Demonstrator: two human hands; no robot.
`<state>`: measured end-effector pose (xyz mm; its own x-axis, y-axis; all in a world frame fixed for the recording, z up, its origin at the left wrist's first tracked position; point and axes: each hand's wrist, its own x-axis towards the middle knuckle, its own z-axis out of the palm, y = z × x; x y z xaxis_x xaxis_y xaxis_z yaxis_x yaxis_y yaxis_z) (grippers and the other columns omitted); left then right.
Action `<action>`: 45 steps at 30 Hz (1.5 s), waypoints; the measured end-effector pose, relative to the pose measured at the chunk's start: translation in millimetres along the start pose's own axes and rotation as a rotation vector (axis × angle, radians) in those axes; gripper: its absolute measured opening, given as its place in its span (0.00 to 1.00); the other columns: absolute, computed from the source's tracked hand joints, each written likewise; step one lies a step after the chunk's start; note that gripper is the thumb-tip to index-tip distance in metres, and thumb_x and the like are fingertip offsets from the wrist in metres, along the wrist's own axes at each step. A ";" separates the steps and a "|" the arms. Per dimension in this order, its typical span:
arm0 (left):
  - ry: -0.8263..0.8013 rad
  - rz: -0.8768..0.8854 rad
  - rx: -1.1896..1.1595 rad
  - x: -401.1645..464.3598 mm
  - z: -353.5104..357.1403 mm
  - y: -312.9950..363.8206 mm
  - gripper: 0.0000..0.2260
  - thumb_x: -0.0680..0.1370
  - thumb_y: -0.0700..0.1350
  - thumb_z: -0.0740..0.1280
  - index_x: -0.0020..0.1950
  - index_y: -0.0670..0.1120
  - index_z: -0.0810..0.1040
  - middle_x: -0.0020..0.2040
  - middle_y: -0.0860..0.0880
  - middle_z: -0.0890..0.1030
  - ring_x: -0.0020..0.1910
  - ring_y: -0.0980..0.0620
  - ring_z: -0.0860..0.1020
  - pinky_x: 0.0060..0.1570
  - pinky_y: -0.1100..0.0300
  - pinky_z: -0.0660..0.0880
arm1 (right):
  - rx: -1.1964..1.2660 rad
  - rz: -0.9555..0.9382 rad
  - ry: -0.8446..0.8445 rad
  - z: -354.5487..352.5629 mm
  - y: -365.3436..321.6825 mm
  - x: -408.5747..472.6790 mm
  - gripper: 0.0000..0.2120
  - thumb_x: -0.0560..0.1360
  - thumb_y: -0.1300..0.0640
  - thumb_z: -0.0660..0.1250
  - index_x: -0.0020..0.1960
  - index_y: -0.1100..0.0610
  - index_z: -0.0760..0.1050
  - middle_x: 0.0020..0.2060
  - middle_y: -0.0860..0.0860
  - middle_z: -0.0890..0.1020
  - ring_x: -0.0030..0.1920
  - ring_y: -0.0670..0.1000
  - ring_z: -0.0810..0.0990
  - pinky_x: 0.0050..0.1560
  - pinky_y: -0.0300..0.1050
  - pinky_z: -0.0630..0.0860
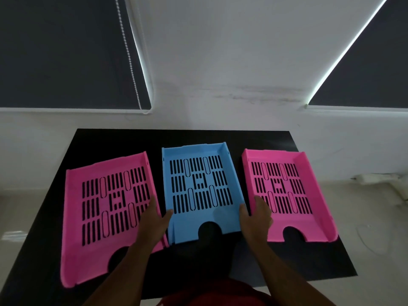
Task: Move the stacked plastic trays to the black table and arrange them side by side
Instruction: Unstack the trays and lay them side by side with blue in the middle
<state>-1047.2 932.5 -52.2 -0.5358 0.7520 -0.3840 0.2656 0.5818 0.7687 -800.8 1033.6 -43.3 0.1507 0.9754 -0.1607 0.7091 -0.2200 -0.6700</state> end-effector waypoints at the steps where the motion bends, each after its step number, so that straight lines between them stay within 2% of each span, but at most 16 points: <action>1: -0.003 -0.001 -0.006 2.1 2.1 -0.8 0.39 0.78 0.52 0.68 0.81 0.49 0.47 0.78 0.37 0.62 0.71 0.36 0.71 0.71 0.41 0.65 | -0.022 0.005 -0.012 -0.8 1.9 3.8 0.30 0.76 0.48 0.68 0.73 0.59 0.67 0.71 0.58 0.72 0.72 0.61 0.68 0.72 0.66 0.63; 3: -0.012 -0.021 0.004 4.3 5.4 -1.4 0.38 0.79 0.52 0.66 0.81 0.50 0.45 0.73 0.33 0.69 0.49 0.47 0.85 0.56 0.46 0.80 | -0.023 0.056 -0.061 -2.5 7.1 10.7 0.34 0.76 0.48 0.69 0.76 0.60 0.63 0.74 0.58 0.69 0.74 0.60 0.66 0.74 0.65 0.61; 4: -0.004 -0.043 -0.003 4.6 8.2 0.6 0.37 0.80 0.49 0.65 0.81 0.49 0.45 0.67 0.32 0.75 0.32 0.57 0.83 0.41 0.56 0.83 | -0.003 0.086 -0.089 -3.3 10.9 13.4 0.35 0.76 0.47 0.69 0.77 0.59 0.62 0.75 0.58 0.68 0.75 0.60 0.65 0.74 0.64 0.62; 5: 0.003 -0.056 -0.006 5.2 10.5 0.6 0.36 0.81 0.46 0.65 0.81 0.48 0.45 0.57 0.35 0.81 0.21 0.60 0.75 0.29 0.64 0.78 | 0.034 0.105 -0.116 -2.7 14.6 14.7 0.36 0.75 0.46 0.69 0.77 0.58 0.61 0.75 0.58 0.67 0.75 0.60 0.65 0.74 0.64 0.63; 6: 0.009 -0.060 0.006 5.5 12.0 0.8 0.35 0.81 0.44 0.64 0.81 0.46 0.46 0.44 0.41 0.82 0.17 0.60 0.68 0.22 0.67 0.73 | 0.076 0.119 -0.139 -1.8 18.1 15.1 0.37 0.74 0.43 0.69 0.77 0.56 0.62 0.75 0.57 0.68 0.75 0.60 0.66 0.72 0.64 0.67; 8: 0.012 -0.046 0.026 4.5 13.5 6.1 0.33 0.82 0.42 0.63 0.81 0.45 0.47 0.30 0.48 0.73 0.17 0.60 0.63 0.18 0.68 0.66 | 0.134 0.133 -0.184 -3.9 22.4 15.6 0.36 0.75 0.43 0.68 0.78 0.55 0.61 0.75 0.56 0.69 0.74 0.59 0.68 0.70 0.64 0.70; 10: 0.006 -0.040 0.029 5.7 15.8 8.2 0.32 0.82 0.40 0.61 0.81 0.45 0.47 0.30 0.50 0.70 0.21 0.60 0.63 0.18 0.69 0.64 | 0.159 0.144 -0.223 -7.3 23.6 17.7 0.35 0.78 0.47 0.68 0.79 0.57 0.58 0.77 0.57 0.66 0.76 0.60 0.66 0.72 0.63 0.68; 18: -0.018 -0.036 0.071 11.4 24.7 8.3 0.32 0.81 0.36 0.60 0.81 0.46 0.46 0.40 0.42 0.78 0.23 0.58 0.65 0.20 0.67 0.67 | 0.209 0.132 -0.290 -7.8 30.2 30.8 0.35 0.80 0.51 0.66 0.80 0.58 0.55 0.78 0.58 0.63 0.77 0.60 0.63 0.72 0.56 0.65; 20: -0.020 -0.035 0.088 11.8 24.5 9.0 0.32 0.81 0.35 0.60 0.81 0.45 0.47 0.51 0.37 0.81 0.23 0.58 0.65 0.21 0.67 0.68 | 0.220 0.125 -0.290 -6.0 30.0 34.1 0.35 0.80 0.50 0.66 0.80 0.58 0.55 0.78 0.58 0.63 0.77 0.59 0.63 0.74 0.56 0.63; 22: -0.024 -0.019 0.102 13.5 22.5 9.6 0.33 0.81 0.34 0.60 0.81 0.45 0.47 0.66 0.34 0.75 0.24 0.58 0.66 0.20 0.69 0.67 | 0.227 0.125 -0.289 -3.6 29.1 36.9 0.35 0.79 0.50 0.66 0.80 0.58 0.55 0.78 0.57 0.63 0.77 0.59 0.63 0.75 0.57 0.62; 24: -0.026 0.010 0.115 16.9 20.5 7.5 0.34 0.80 0.32 0.60 0.81 0.45 0.47 0.74 0.35 0.68 0.24 0.58 0.67 0.20 0.69 0.68 | 0.231 0.116 -0.291 -3.2 27.1 38.3 0.35 0.79 0.49 0.66 0.80 0.58 0.56 0.78 0.57 0.64 0.77 0.58 0.64 0.75 0.58 0.63; 31: -0.022 -0.007 0.090 18.1 26.9 7.2 0.33 0.80 0.31 0.59 0.81 0.47 0.48 0.74 0.36 0.68 0.24 0.58 0.65 0.21 0.68 0.67 | 0.203 0.093 -0.321 -5.9 23.6 40.8 0.35 0.79 0.49 0.66 0.80 0.59 0.57 0.77 0.56 0.65 0.77 0.59 0.64 0.74 0.57 0.63; 34: 0.013 -0.044 0.066 16.5 34.9 7.7 0.31 0.81 0.33 0.58 0.81 0.47 0.50 0.58 0.44 0.79 0.25 0.57 0.65 0.25 0.62 0.69 | 0.153 0.071 -0.314 1.3 34.7 46.7 0.30 0.77 0.45 0.66 0.75 0.57 0.66 0.69 0.57 0.77 0.68 0.58 0.76 0.68 0.60 0.74; 39: 0.075 -0.088 0.039 17.5 44.6 16.3 0.31 0.81 0.33 0.57 0.81 0.49 0.50 0.78 0.39 0.63 0.27 0.55 0.69 0.25 0.63 0.70 | 0.115 0.044 -0.302 12.1 49.9 55.5 0.27 0.77 0.44 0.65 0.69 0.60 0.70 0.59 0.56 0.81 0.58 0.55 0.81 0.61 0.59 0.80; 42: 0.088 -0.089 0.020 16.1 47.6 21.2 0.32 0.80 0.31 0.57 0.81 0.48 0.49 0.78 0.37 0.61 0.24 0.58 0.65 0.22 0.66 0.67 | 0.089 0.034 -0.313 7.3 45.3 52.3 0.25 0.79 0.47 0.65 0.70 0.61 0.70 0.62 0.58 0.81 0.62 0.56 0.81 0.61 0.54 0.80; 45: 0.084 -0.091 0.030 15.5 47.8 22.8 0.34 0.79 0.29 0.58 0.81 0.47 0.48 0.77 0.36 0.64 0.24 0.58 0.65 0.19 0.69 0.65 | 0.049 0.002 -0.320 -3.5 33.5 48.0 0.17 0.81 0.54 0.65 0.64 0.63 0.72 0.53 0.51 0.81 0.52 0.49 0.81 0.43 0.29 0.79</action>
<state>-1011.1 972.2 -65.1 -0.6238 0.6676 -0.4065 0.2357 0.6565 0.7165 -767.3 1073.1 -70.9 -0.0777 0.9230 -0.3768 0.6740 -0.2298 -0.7020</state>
